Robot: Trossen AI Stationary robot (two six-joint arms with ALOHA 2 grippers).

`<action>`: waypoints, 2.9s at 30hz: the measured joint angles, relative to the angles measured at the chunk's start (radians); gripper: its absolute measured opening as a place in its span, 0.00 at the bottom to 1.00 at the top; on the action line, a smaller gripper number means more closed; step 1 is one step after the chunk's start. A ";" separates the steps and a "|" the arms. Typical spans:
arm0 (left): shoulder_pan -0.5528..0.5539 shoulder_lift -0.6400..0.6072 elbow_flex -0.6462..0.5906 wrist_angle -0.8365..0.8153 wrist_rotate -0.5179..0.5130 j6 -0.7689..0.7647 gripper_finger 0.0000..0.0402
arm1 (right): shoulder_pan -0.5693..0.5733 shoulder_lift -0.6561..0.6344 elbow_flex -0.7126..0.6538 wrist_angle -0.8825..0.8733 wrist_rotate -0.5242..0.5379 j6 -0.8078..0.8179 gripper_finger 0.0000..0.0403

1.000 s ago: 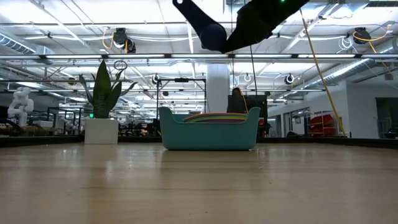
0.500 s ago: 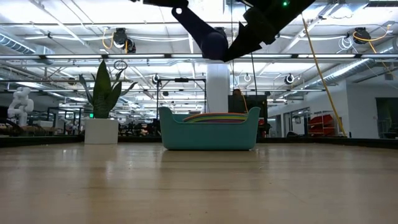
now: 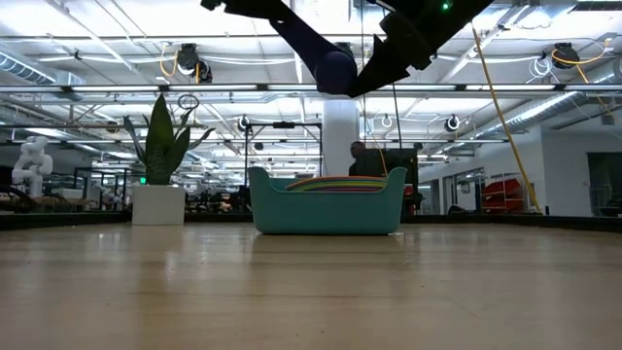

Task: Nest measuring cups in basket
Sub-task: Stack the dark blue measuring cup on top of the orange measuring cup inside the light blue bin

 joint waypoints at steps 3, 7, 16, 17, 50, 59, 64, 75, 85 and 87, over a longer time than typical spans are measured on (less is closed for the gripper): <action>0.009 0.000 0.000 -0.001 -0.011 -0.004 0.42 | 0.000 0.000 0.000 0.000 0.000 0.003 0.00; 0.010 0.000 0.000 -0.001 -0.012 -0.007 0.42 | -0.007 0.000 0.000 0.000 0.000 0.012 0.00; 0.024 0.008 0.001 -0.010 -0.020 0.003 0.40 | -0.013 0.000 0.000 -0.001 0.000 0.022 0.00; 0.024 0.008 0.001 -0.011 -0.020 0.004 0.37 | -0.013 0.000 0.000 -0.001 0.000 0.022 0.00; 0.032 0.007 -0.171 0.271 0.130 0.280 0.01 | -0.004 -0.128 0.000 -0.268 -0.023 0.182 0.20; 0.150 0.006 -0.311 0.492 0.356 0.546 0.02 | 0.024 -0.217 -0.015 -0.354 -0.022 0.339 0.20; 0.252 0.039 -0.312 0.495 0.495 0.543 0.01 | 0.029 -0.217 -0.064 -0.326 -0.023 0.340 0.20; 0.339 0.140 -0.312 0.607 0.646 0.737 0.01 | 0.029 -0.217 -0.119 -0.290 -0.026 0.339 0.20; 0.379 0.205 -0.311 0.640 0.653 0.750 0.02 | 0.029 -0.217 -0.119 -0.239 -0.059 0.337 0.20; 0.383 0.230 -0.298 0.680 0.661 0.750 0.02 | 0.029 -0.216 -0.119 -0.235 -0.077 0.336 0.20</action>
